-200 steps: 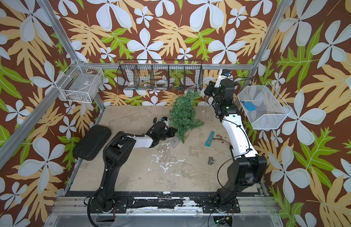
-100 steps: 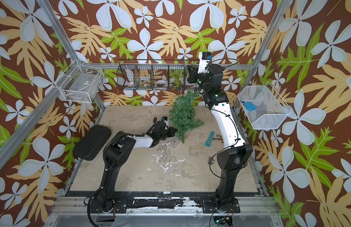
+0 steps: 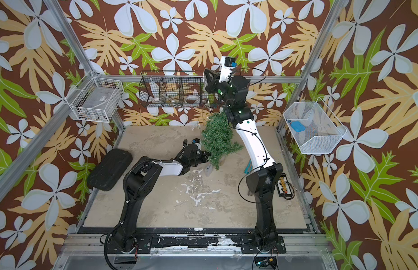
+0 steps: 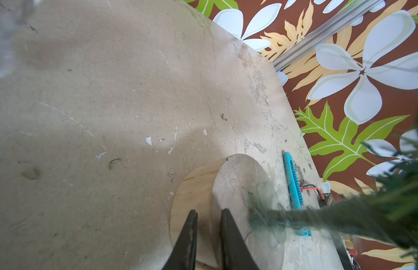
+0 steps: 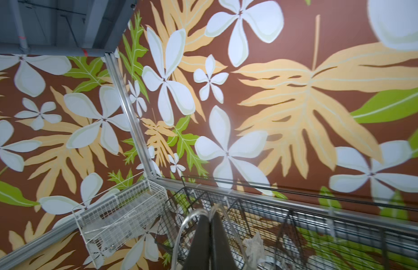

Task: Remove string lights from the small christmas tree
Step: Remove the light string from the Christmas tree.

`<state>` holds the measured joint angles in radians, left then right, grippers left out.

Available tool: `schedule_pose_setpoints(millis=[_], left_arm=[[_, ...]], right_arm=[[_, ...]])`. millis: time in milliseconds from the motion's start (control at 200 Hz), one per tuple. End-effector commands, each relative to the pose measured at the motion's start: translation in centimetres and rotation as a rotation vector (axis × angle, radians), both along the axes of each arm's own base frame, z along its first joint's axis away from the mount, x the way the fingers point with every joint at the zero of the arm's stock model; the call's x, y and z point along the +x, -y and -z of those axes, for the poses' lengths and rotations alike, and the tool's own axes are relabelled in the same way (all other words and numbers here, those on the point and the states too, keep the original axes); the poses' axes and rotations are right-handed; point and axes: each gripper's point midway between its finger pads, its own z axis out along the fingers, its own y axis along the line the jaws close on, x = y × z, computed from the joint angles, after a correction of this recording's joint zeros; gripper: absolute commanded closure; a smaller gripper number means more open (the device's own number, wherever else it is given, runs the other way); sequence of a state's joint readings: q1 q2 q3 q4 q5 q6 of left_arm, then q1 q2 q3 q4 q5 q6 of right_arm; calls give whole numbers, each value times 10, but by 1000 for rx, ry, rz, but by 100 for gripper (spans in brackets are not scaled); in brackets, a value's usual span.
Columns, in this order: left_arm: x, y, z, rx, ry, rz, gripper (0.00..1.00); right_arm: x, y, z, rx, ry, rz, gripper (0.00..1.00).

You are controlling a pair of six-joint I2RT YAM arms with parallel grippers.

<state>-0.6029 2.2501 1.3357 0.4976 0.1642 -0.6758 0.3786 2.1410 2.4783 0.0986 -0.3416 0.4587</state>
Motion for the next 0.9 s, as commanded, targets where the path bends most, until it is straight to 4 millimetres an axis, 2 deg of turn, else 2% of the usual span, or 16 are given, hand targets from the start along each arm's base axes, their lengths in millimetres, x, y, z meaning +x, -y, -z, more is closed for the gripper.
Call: schedule_pose_setpoints(millis=[0,145,240,295,370,485,716,896], left_arm=[[-54,-59,103,331,-340,-64,80],[-55,-59,103,327,-340,-67,80],[-54,-60,103,329,-338,-68,80],[-55,-60,102,330,-337,-67,80],[-55,-61,103,334,-337,-65,80],[-56,-61,102,330,-332,-68,80],[-54,-60,103,331,-331,-68,80],[-54,-60,102,335,-333,-69,80]], right_arm=[[-10,-22,-6,4,60,-27,100],[-17,-55,12,-24,40,-82,100],[-24,-67,14,-35,42,-108,100],[-25,-67,13,-38,40,-101,100],[-20,-55,13,-71,34,-15,100],[-19,-47,21,-120,34,38,100],[-46,-85,42,-141,-52,-162,100],[-70,-104,40,-152,-74,-235,100]])
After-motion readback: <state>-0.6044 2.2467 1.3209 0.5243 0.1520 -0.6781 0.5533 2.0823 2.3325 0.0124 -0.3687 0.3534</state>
